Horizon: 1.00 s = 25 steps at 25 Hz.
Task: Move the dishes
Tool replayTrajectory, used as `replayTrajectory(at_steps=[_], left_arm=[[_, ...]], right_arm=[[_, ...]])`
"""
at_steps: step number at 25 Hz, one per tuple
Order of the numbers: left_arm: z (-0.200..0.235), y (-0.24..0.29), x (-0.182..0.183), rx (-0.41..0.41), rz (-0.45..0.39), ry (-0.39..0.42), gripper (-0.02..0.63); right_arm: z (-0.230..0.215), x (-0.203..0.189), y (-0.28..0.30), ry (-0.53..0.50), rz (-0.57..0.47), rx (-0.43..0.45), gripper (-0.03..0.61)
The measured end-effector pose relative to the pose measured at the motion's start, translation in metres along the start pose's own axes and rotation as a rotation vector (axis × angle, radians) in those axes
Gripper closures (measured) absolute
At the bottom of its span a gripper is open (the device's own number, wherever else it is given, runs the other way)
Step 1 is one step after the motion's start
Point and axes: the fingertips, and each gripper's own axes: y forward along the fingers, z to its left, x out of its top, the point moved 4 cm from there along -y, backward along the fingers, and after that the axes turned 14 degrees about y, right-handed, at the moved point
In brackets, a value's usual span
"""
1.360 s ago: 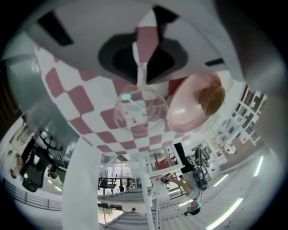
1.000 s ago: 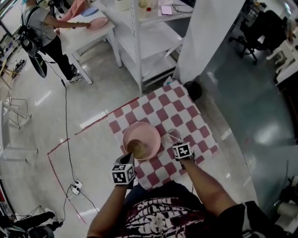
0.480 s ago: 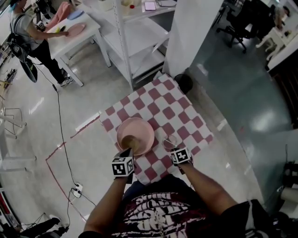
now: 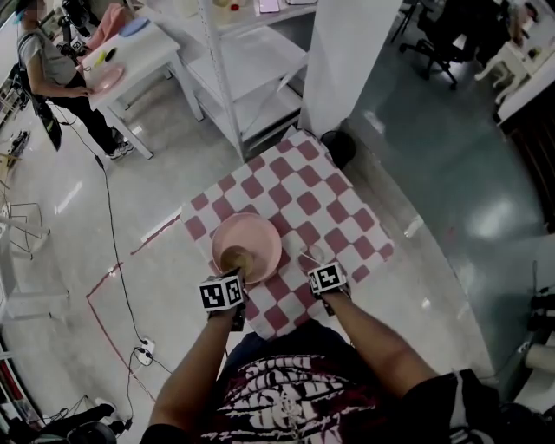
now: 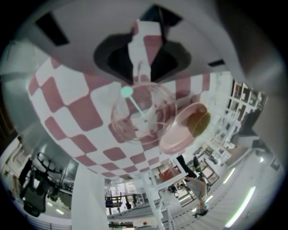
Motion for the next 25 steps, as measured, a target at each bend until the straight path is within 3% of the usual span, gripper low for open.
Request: replayTrajectory(at_steps=[5,8,17,25], left_arm=[[-0.011,0.001,-0.005,-0.008,0.002,-0.017,0.589],[-0.016,-0.001,-0.017,-0.012,0.008,-0.018,0.589],[-0.011,-0.005,-0.024,-0.006,-0.01,-0.025,0.589],[0.012,-0.019,-0.037,0.023,-0.026,-0.075,0.589]], right_arm=[[-0.012,-0.01,-0.001,-0.078,0.052,-0.089,0.49],[-0.009,0.0,-0.004,-0.139,-0.021,-0.064,0.515],[0.015,0.046,-0.035,-0.145,-0.2,0.018,0.517],[0.06,0.074,-0.035,-0.246,-0.206,0.028,0.517]])
